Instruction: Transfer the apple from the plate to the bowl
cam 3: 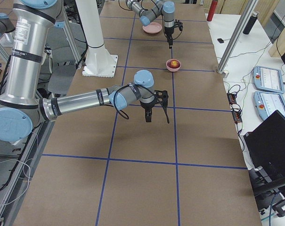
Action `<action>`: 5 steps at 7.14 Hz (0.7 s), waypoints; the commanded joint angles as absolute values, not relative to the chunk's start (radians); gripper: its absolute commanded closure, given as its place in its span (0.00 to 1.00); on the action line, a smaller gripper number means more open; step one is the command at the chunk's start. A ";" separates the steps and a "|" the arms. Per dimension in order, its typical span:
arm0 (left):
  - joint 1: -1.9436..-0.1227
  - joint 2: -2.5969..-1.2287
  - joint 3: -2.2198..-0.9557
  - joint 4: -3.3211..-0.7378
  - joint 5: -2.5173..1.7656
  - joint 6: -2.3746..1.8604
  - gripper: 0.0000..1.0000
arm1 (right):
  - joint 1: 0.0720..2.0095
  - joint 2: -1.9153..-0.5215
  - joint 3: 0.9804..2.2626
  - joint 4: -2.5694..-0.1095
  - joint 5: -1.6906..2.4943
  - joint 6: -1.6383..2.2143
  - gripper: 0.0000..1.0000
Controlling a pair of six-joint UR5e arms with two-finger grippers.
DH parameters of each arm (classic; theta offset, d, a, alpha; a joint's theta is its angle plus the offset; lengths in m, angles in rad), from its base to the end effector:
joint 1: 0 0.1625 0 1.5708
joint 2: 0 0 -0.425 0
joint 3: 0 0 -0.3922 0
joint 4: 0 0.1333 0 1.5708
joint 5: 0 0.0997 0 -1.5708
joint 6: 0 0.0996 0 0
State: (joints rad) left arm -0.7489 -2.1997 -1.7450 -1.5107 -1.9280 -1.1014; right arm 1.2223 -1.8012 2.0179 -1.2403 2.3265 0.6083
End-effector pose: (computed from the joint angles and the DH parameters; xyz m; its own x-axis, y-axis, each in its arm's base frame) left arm 0.4156 -0.5207 0.2253 0.6912 -0.0639 -0.7198 0.1704 0.9824 0.0764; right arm -0.0785 -0.4064 0.5020 0.6280 -0.0205 0.7779 -0.0820 0.9924 0.0923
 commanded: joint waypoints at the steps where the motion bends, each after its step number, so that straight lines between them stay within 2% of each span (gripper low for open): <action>1: -0.880 -1.885 -1.988 -1.517 -2.013 -0.854 0.02 | 1.236 -1.801 2.013 -1.236 2.329 0.601 0.01; 3: -1.077 -1.615 -1.952 -1.761 -2.159 -0.581 0.02 | 1.253 -1.802 2.014 -1.235 2.329 0.601 0.01; 5: -1.248 -1.505 -1.843 -1.886 -2.297 -0.340 0.02 | 1.284 -1.804 2.017 -1.233 2.329 0.594 0.01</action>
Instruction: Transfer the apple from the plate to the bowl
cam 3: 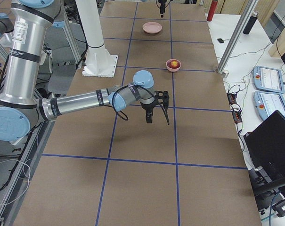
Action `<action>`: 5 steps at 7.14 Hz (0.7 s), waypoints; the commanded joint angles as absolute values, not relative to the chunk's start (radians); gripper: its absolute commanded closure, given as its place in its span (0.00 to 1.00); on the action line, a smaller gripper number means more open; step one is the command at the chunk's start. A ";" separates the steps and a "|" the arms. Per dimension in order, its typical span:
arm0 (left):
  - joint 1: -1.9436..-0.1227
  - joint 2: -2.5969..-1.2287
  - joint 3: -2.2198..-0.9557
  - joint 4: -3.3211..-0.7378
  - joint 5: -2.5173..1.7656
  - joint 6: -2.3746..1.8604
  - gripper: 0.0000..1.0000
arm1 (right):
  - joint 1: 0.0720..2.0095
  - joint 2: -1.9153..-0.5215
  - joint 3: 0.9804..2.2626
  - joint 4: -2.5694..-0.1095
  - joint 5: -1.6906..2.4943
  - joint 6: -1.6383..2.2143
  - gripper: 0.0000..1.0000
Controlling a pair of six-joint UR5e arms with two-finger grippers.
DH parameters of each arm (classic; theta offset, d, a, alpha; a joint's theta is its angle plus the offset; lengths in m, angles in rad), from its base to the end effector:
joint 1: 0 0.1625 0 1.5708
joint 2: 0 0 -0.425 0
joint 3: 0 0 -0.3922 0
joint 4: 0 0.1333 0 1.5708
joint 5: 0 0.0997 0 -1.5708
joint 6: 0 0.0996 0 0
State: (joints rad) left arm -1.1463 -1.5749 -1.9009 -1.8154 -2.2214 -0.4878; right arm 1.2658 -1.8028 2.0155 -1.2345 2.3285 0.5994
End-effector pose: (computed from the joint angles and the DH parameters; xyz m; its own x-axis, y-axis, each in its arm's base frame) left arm 0.1390 -0.4848 0.4707 0.6816 0.1987 -0.7043 -0.0287 0.9689 0.2456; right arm -0.0608 -0.4091 0.5030 0.6277 -0.0035 0.7784 -0.1186 0.9879 0.1001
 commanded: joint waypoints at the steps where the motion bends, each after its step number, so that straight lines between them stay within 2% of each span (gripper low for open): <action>1: -1.291 -1.499 -1.795 -1.887 -2.309 -0.231 0.02 | 1.298 -1.812 2.017 -1.233 2.329 0.574 0.01; 5: -1.360 -1.512 -1.784 -1.823 -2.295 -0.137 0.02 | 1.312 -1.858 2.004 -1.235 2.327 0.455 0.01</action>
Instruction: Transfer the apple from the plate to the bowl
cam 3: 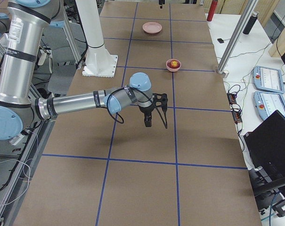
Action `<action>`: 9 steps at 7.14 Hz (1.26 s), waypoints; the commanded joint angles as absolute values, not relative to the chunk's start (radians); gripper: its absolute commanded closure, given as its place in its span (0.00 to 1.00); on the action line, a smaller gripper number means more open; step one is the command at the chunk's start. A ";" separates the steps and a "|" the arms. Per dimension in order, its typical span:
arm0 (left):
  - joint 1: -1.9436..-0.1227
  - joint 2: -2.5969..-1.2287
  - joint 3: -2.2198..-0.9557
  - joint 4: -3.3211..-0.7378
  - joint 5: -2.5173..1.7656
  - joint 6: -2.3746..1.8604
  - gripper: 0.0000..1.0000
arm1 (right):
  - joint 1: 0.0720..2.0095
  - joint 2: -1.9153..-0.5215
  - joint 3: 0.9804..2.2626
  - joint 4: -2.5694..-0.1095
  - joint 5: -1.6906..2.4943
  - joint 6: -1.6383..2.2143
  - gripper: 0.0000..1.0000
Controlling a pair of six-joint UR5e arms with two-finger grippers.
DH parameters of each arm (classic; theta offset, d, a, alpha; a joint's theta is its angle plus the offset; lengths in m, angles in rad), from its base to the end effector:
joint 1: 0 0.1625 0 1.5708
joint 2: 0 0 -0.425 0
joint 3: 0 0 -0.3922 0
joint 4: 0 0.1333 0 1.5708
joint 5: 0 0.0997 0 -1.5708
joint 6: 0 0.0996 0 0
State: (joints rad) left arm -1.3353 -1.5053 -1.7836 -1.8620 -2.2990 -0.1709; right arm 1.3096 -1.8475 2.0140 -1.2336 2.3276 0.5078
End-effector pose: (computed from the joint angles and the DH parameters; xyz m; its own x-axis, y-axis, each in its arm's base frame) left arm 0.0473 -0.4843 0.5540 0.6862 0.2927 -0.6660 -0.0960 0.9439 0.3159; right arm -0.0388 -0.3964 0.5216 0.6489 -0.0324 0.7601 -0.1023 0.9863 0.1294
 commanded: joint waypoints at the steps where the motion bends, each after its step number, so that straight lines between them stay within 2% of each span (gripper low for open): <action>1: -1.362 -1.516 -1.784 -1.803 -2.293 -0.130 0.02 | 1.310 -1.853 1.990 -1.236 2.327 0.448 0.01; 9: -1.361 -1.522 -1.798 -1.717 -2.307 -0.144 0.02 | 1.310 -1.827 1.971 -1.244 2.341 0.449 0.01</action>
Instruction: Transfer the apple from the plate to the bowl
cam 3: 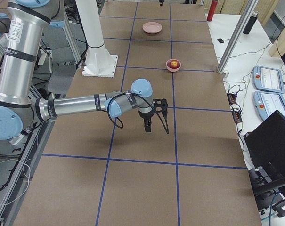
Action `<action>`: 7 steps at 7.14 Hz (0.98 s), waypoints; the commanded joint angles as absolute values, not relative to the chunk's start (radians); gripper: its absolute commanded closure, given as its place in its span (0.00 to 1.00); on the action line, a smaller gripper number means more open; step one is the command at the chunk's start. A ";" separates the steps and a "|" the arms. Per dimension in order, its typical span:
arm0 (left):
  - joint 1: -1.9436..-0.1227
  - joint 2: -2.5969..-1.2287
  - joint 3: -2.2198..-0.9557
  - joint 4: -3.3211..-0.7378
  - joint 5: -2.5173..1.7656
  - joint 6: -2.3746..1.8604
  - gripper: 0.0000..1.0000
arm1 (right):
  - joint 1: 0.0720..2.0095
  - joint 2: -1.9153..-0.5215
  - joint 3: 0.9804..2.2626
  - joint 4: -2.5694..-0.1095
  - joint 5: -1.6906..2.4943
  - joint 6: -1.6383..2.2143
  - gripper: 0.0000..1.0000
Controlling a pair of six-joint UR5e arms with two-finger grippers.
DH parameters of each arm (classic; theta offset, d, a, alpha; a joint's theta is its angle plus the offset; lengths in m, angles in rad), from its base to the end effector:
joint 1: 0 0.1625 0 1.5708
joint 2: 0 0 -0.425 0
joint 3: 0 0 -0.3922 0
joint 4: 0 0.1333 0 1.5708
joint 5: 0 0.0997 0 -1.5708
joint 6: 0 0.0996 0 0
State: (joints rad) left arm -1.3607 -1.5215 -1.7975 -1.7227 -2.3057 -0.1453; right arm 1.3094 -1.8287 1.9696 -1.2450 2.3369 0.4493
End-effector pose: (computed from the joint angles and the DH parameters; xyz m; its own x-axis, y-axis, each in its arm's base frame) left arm 0.0357 -0.4866 0.5554 0.7018 0.2289 -0.6746 -0.0968 0.9688 0.2281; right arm -0.0416 -0.4042 0.5376 0.6547 -0.0645 0.7532 -0.0594 0.9889 0.1363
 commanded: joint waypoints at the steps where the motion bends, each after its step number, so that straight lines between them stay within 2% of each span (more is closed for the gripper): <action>1: -1.361 -1.522 -1.810 -1.717 -2.310 -0.143 0.02 | 1.337 -1.830 1.977 -1.246 2.345 0.449 0.01; 7: -1.365 -1.511 -1.835 -1.727 -2.307 -0.144 0.02 | 1.361 -1.832 1.962 -1.244 2.349 0.448 0.01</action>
State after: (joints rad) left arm -1.3638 -1.5152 -1.8296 -1.7255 -2.3066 -0.1449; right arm 1.3611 -1.8323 1.9697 -1.2441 2.3510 0.4480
